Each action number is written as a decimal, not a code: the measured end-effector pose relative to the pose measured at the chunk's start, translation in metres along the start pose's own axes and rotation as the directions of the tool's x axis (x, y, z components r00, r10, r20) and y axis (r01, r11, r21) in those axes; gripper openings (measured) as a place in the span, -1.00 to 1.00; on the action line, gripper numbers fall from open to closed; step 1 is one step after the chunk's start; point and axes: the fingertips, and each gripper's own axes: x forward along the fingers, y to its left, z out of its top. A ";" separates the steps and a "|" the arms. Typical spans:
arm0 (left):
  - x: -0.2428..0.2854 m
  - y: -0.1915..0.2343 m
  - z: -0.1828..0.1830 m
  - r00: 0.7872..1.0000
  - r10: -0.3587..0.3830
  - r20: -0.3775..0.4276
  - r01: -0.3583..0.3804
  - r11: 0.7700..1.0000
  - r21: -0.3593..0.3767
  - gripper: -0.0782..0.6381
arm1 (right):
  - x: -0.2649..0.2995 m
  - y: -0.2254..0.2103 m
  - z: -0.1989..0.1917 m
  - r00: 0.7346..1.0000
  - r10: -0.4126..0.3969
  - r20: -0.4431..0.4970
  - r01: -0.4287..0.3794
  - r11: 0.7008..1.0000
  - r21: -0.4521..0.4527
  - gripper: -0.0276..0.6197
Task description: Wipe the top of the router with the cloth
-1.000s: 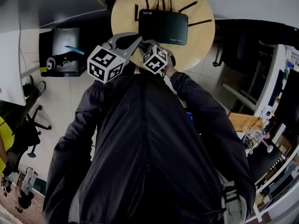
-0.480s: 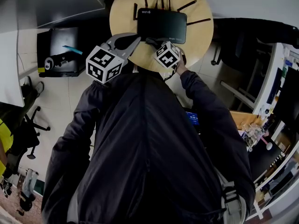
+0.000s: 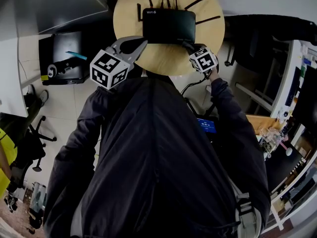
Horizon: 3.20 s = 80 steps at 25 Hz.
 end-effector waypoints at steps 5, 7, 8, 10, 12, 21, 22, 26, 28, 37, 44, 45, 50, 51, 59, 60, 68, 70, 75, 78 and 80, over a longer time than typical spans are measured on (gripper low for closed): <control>0.005 -0.009 -0.001 1.000 -0.011 -0.006 0.012 1.000 0.006 -0.81 | -0.002 -0.016 -0.019 1.000 -0.026 -0.001 0.026 0.999 0.037 -0.82; 0.005 -0.011 -0.001 1.000 -0.011 -0.008 0.011 1.000 0.008 -0.80 | -0.010 -0.033 -0.016 0.998 -0.063 0.030 0.061 0.995 0.079 -0.82; 0.004 -0.011 -0.002 1.000 -0.009 -0.010 0.009 1.000 0.008 -0.81 | -0.014 -0.045 -0.013 0.995 -0.091 0.049 0.085 0.991 0.107 -0.82; 0.004 -0.011 -0.003 1.000 -0.002 -0.014 0.002 1.000 0.005 -0.80 | -0.019 -0.073 -0.005 0.987 -0.141 0.080 0.127 0.979 0.160 -0.82; 0.005 -0.012 -0.004 1.000 0.004 -0.019 -0.004 1.000 0.004 -0.80 | -0.017 -0.096 0.004 0.982 -0.164 0.094 0.145 0.973 0.177 -0.82; 0.008 -0.018 -0.003 0.998 0.040 -0.039 -0.040 0.999 0.000 -0.80 | 0.021 -0.124 0.031 0.989 -0.138 0.058 0.139 0.990 -0.014 -0.82; 0.008 -0.018 -0.004 0.998 0.041 -0.041 -0.041 0.999 -0.003 -0.80 | 0.023 -0.123 0.031 0.990 -0.133 0.056 0.134 0.991 -0.027 -0.82; 0.011 -0.021 -0.008 0.998 0.034 -0.051 -0.035 0.999 -0.013 -0.81 | 0.021 -0.104 0.031 0.990 -0.123 0.068 0.129 0.986 -0.107 -0.82; 0.016 -0.023 -0.008 0.998 0.023 -0.052 -0.023 1.000 -0.014 -0.80 | 0.019 -0.086 0.023 0.993 -0.100 0.065 0.110 0.981 -0.159 -0.82; 0.033 -0.030 -0.006 0.996 -0.039 -0.082 0.040 0.999 0.011 -0.81 | 0.011 -0.029 -0.020 0.995 -0.040 0.088 0.054 0.985 -0.165 -0.82; 0.038 -0.034 -0.006 0.992 -0.077 -0.101 0.081 0.996 0.030 -0.80 | -0.009 -0.044 -0.014 0.988 -0.113 0.106 0.118 0.992 -0.042 -0.82; 0.039 -0.034 -0.005 0.992 -0.082 -0.099 0.085 0.996 0.034 -0.80 | -0.019 -0.042 -0.011 0.984 -0.123 0.128 0.125 0.992 -0.009 -0.82; 0.036 -0.033 -0.001 0.992 -0.098 -0.084 0.102 0.994 0.044 -0.81 | -0.082 -0.001 0.034 0.944 -0.096 0.315 0.081 0.995 0.060 -0.82; 0.036 -0.033 0.000 0.991 -0.102 -0.082 0.106 0.993 0.044 -0.81 | -0.093 0.008 0.044 0.933 -0.087 0.350 0.075 0.996 0.047 -0.82; 0.045 -0.030 0.006 0.986 -0.149 -0.081 0.154 0.987 0.053 -0.81 | -0.119 0.061 0.095 0.891 -0.038 0.452 0.052 0.998 -0.020 -0.82; 0.046 -0.030 0.006 0.984 -0.155 -0.083 0.160 0.986 0.054 -0.81 | -0.119 0.065 0.096 0.891 -0.038 0.453 0.055 0.998 -0.024 -0.82; 0.048 -0.035 0.009 0.979 -0.186 -0.082 0.191 0.980 0.057 -0.81 | -0.125 0.079 0.103 0.889 -0.035 0.457 0.057 0.998 -0.035 -0.82; 0.046 -0.034 0.009 0.979 -0.187 -0.079 0.191 0.980 0.056 -0.81 | -0.125 0.080 0.104 0.889 -0.036 0.456 0.060 0.998 -0.037 -0.82; 0.043 -0.027 0.011 0.981 -0.179 -0.072 0.183 0.982 0.055 -0.80 | -0.127 0.080 0.109 0.889 -0.037 0.457 0.064 0.997 -0.044 -0.82; 0.041 -0.024 0.011 0.982 -0.174 -0.067 0.177 0.983 0.048 -0.80 | -0.127 0.079 0.111 0.890 -0.037 0.455 0.065 0.997 -0.046 -0.82; 0.040 -0.023 0.010 0.983 -0.172 -0.064 0.175 0.984 0.044 -0.80 | -0.128 0.079 0.113 0.889 -0.038 0.456 0.068 0.996 -0.050 -0.82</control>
